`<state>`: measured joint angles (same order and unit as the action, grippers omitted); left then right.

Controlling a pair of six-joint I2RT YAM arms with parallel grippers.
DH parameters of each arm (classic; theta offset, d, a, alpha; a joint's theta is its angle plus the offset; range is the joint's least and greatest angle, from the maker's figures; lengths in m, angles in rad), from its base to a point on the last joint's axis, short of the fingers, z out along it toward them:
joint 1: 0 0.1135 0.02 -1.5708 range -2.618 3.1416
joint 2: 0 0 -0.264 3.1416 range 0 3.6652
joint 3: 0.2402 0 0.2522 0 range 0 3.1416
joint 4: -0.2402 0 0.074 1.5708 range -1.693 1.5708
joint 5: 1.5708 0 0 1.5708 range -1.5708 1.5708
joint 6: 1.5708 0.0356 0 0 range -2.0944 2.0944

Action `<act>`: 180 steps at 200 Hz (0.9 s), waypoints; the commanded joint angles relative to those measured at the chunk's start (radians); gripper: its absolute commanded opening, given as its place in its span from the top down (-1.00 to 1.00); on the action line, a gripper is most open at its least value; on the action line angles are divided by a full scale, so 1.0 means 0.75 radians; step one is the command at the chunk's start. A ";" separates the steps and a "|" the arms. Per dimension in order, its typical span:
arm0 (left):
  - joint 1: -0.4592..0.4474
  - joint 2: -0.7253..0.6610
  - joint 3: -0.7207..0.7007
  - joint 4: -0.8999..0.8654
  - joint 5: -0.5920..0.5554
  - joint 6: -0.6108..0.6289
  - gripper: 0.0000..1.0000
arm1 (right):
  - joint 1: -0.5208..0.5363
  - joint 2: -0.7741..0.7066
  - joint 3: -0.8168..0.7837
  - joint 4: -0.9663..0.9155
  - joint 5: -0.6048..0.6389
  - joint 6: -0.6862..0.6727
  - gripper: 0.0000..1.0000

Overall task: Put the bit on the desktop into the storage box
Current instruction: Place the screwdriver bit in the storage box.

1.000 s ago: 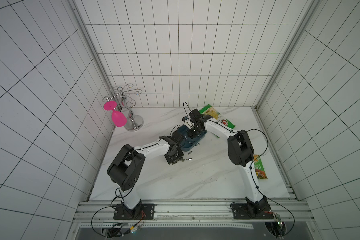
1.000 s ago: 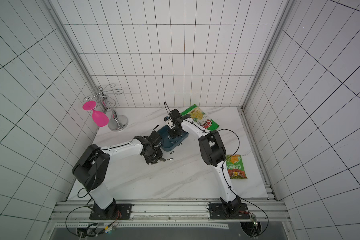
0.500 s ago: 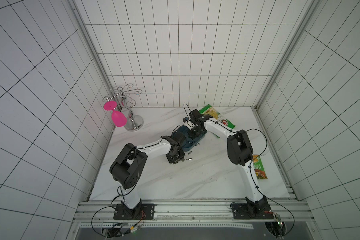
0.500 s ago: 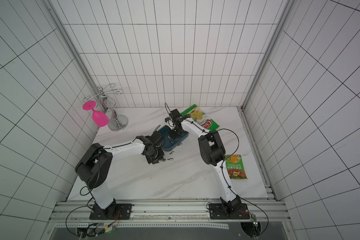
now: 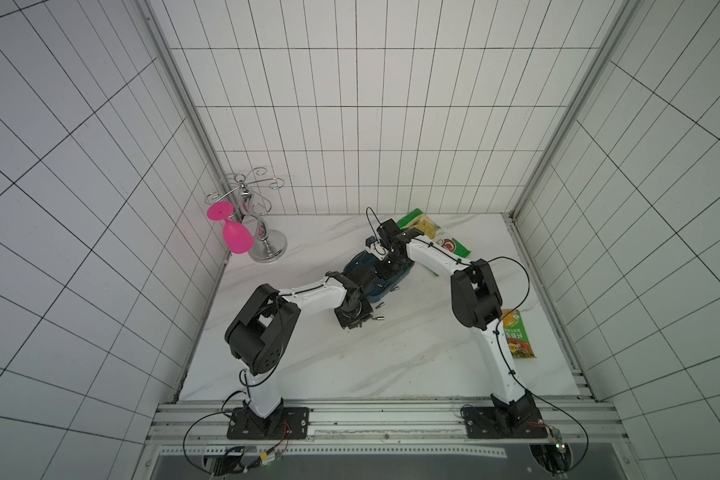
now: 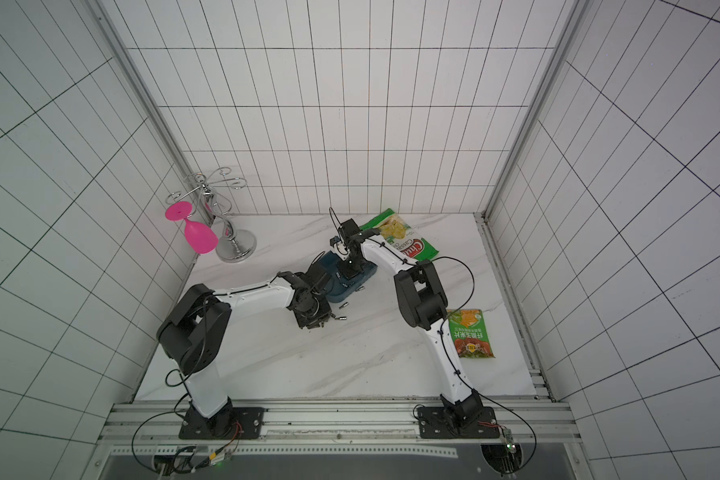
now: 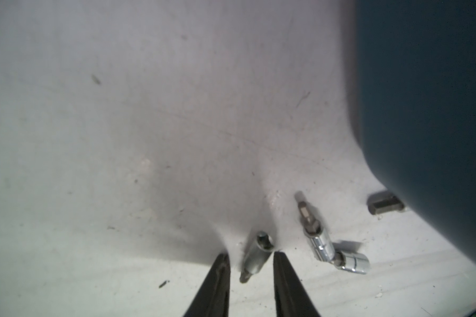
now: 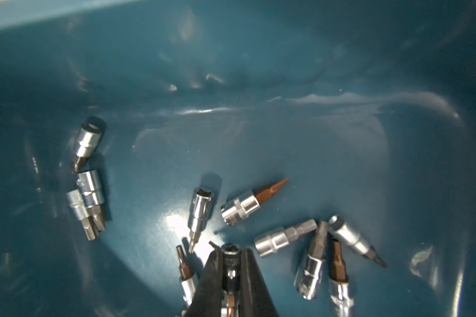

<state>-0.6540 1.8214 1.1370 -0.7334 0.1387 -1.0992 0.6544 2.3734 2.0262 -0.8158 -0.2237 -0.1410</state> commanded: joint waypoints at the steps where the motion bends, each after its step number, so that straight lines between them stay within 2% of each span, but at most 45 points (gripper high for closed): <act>1: -0.010 0.032 0.020 -0.015 -0.025 0.011 0.41 | -0.004 0.026 0.043 -0.039 -0.019 0.008 0.89; 50: -0.014 0.034 0.032 -0.067 -0.056 0.035 0.55 | -0.003 0.030 0.050 -0.054 -0.025 0.003 0.69; 79: -0.018 0.052 0.044 -0.092 -0.055 0.044 0.55 | -0.003 0.033 0.055 -0.057 -0.030 0.004 0.51; 104: -0.054 0.089 0.129 -0.212 -0.146 0.067 0.55 | -0.003 0.034 0.062 -0.068 -0.037 0.004 0.38; 135: -0.055 0.106 0.121 -0.194 -0.120 0.049 0.55 | -0.003 0.023 0.058 -0.075 -0.033 0.003 0.22; 180: -0.057 0.103 0.134 -0.204 -0.176 0.061 0.53 | -0.003 -0.012 0.055 -0.074 -0.027 0.004 0.17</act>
<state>-0.6941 1.8790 1.2228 -0.8646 0.0605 -1.0649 0.6544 2.3783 2.0403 -0.8402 -0.2394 -0.1413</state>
